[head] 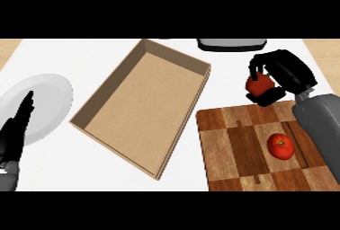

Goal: Pick the bell pepper from the cutting board and place it in the cardboard box

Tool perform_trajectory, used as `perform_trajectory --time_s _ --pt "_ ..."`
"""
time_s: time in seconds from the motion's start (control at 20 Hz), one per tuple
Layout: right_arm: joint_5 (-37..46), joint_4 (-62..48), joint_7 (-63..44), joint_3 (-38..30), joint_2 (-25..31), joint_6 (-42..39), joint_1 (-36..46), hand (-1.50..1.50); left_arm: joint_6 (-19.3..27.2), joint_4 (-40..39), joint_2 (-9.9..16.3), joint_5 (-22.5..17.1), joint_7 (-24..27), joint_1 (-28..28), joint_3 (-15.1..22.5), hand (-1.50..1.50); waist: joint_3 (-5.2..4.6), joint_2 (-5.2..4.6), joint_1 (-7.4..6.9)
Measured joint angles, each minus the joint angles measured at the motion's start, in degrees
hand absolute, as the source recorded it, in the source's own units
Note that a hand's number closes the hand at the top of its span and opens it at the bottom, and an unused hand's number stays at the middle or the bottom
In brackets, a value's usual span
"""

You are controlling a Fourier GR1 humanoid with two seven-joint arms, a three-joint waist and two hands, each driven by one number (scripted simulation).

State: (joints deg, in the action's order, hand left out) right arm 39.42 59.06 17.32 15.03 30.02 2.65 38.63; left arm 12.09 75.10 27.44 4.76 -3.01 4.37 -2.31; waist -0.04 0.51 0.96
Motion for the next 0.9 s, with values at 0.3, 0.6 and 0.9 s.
perform_trajectory --time_s 0.3,0.6,0.9 --pt "-2.26 13.3 -3.76 -2.24 -1.32 -2.58 -0.44 1.5 -0.28 0.8 -0.63 0.69 -0.17 -0.15 -0.46 0.0 -0.01 -0.14 -0.44" --pt "-5.13 19.82 -11.76 -1.76 -7.85 -9.08 3.2 1.5 -0.9 0.98 -1.26 1.36 -0.09 0.2 -0.77 0.0 0.0 -0.31 -0.97" --pt "-6.87 17.96 -20.03 -2.67 -16.51 -11.51 10.18 1.5 -1.62 0.58 -1.69 2.1 -0.64 1.46 -1.17 0.0 0.01 -0.47 -1.41"
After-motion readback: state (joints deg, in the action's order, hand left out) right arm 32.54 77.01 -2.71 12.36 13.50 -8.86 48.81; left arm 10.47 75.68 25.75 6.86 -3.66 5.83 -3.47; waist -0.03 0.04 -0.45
